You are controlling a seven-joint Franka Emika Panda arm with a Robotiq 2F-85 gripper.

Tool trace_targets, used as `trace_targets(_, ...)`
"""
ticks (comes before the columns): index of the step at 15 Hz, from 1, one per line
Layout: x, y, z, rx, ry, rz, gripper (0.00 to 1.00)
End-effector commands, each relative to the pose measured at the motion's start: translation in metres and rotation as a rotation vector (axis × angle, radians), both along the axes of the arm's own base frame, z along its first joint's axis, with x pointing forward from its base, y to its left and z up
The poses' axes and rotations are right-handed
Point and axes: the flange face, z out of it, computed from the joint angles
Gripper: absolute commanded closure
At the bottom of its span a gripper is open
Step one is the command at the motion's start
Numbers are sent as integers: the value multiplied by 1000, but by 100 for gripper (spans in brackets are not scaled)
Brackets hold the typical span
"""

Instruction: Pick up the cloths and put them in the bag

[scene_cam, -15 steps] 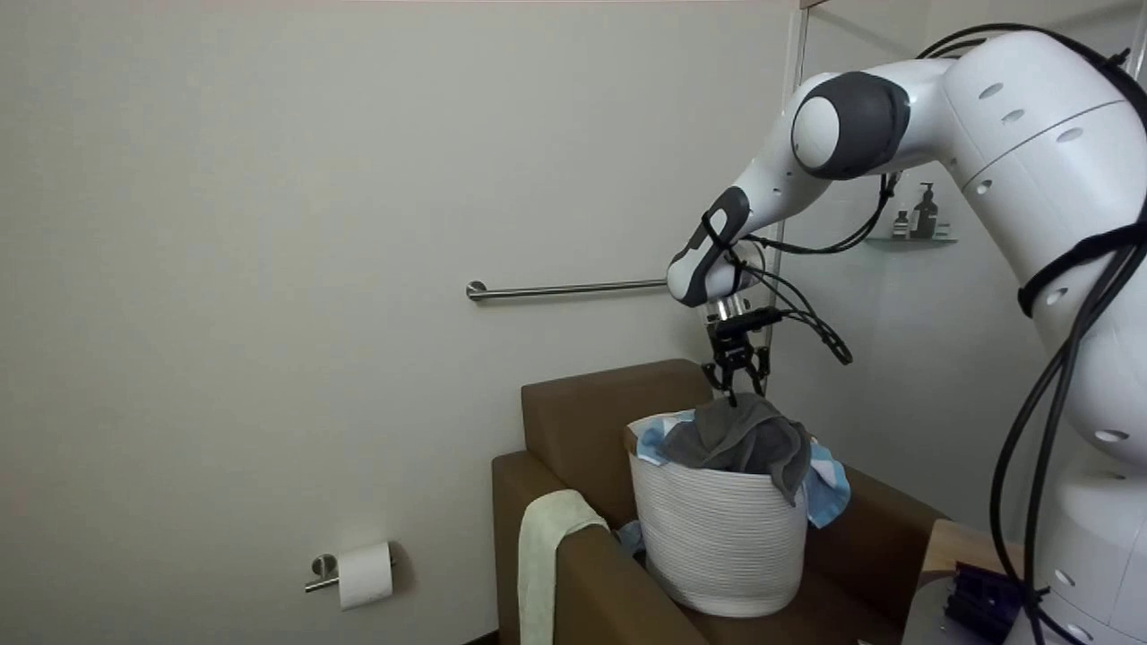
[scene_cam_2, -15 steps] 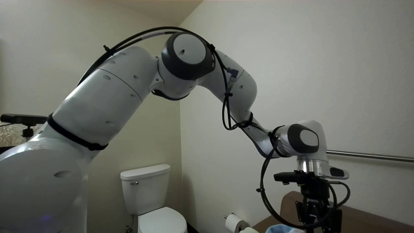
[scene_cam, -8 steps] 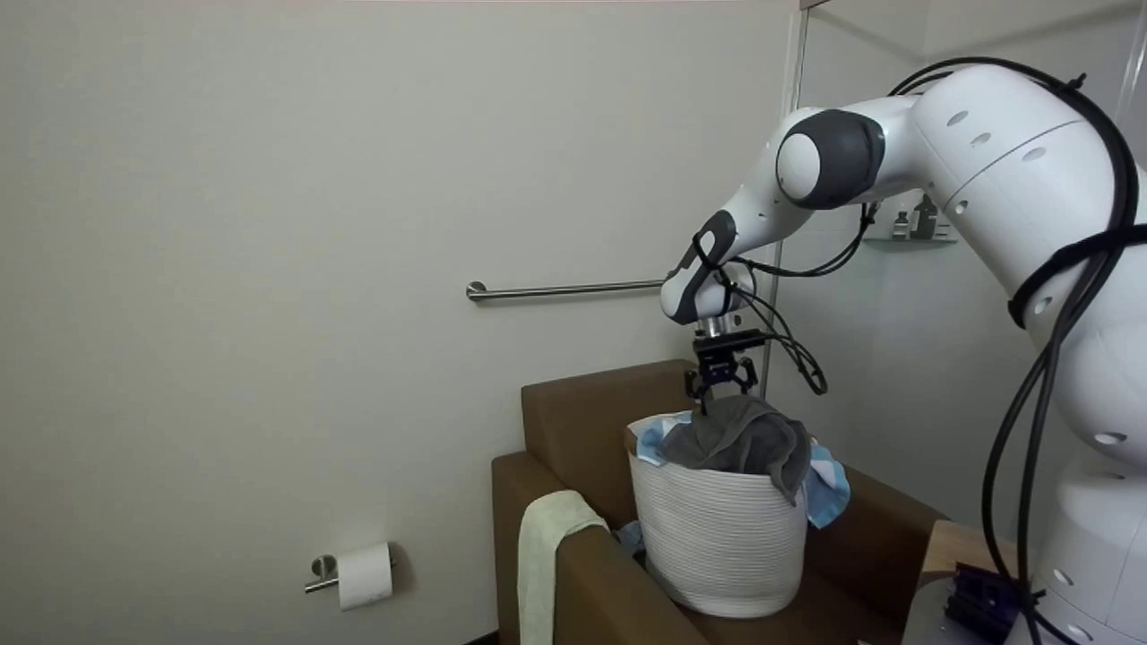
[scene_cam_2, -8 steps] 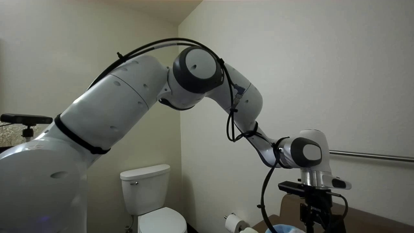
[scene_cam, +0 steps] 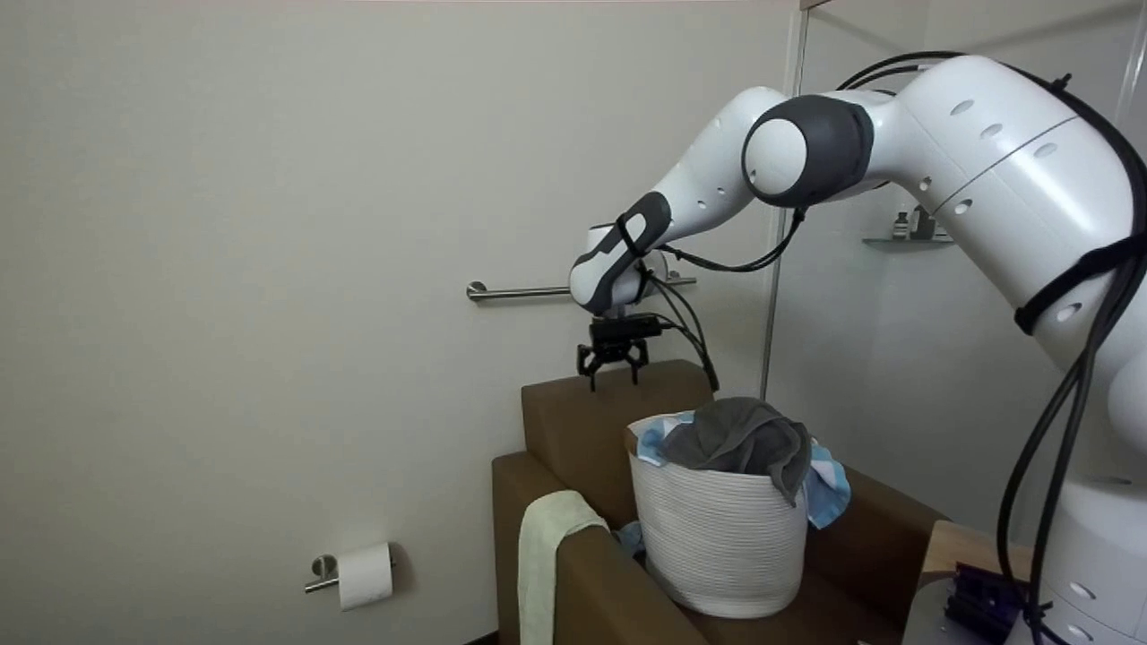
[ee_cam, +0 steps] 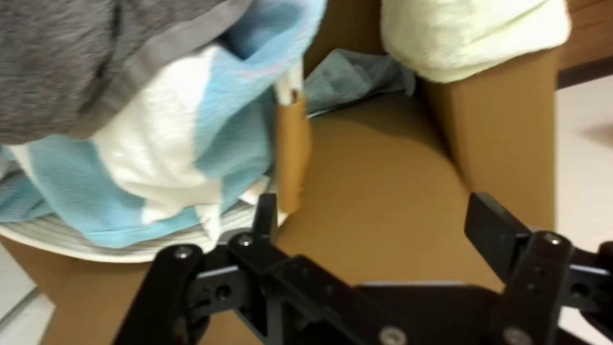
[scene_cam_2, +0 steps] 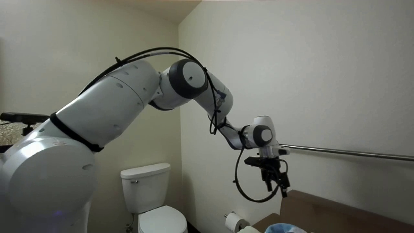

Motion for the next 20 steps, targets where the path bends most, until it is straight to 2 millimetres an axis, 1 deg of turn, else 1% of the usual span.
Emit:
trace_targets(1, 2, 102, -34, 93, 75, 163, 0)
trace_targets(2, -1, 131, -54, 110, 116, 204, 0)
trace_targets(3, -6, 154, -74, 140, 145, 242, 0)
trace_targets(4, -15, 172, -100, 166, 181, 278, 0)
trace_targets(5, -21, 186, -122, 169, 219, 297, 0)
trace_targets(6, -31, 194, -149, 172, 263, 304, 0)
trace_targets(7, -39, 196, -174, 159, 299, 298, 0)
trace_targets(8, -45, 193, -196, 150, 334, 282, 0)
trace_targets(10, -55, 176, -232, 157, 372, 253, 0)
trace_targets(11, -56, 166, -244, 157, 372, 242, 0)
trace_targets(12, -56, 159, -253, 161, 359, 238, 0)
trace_targets(14, -50, 151, -263, 174, 336, 233, 0)
trace_targets(17, -38, 150, -256, 200, 286, 250, 0)
trace_targets(20, -25, 147, -239, 179, 137, 265, 0)
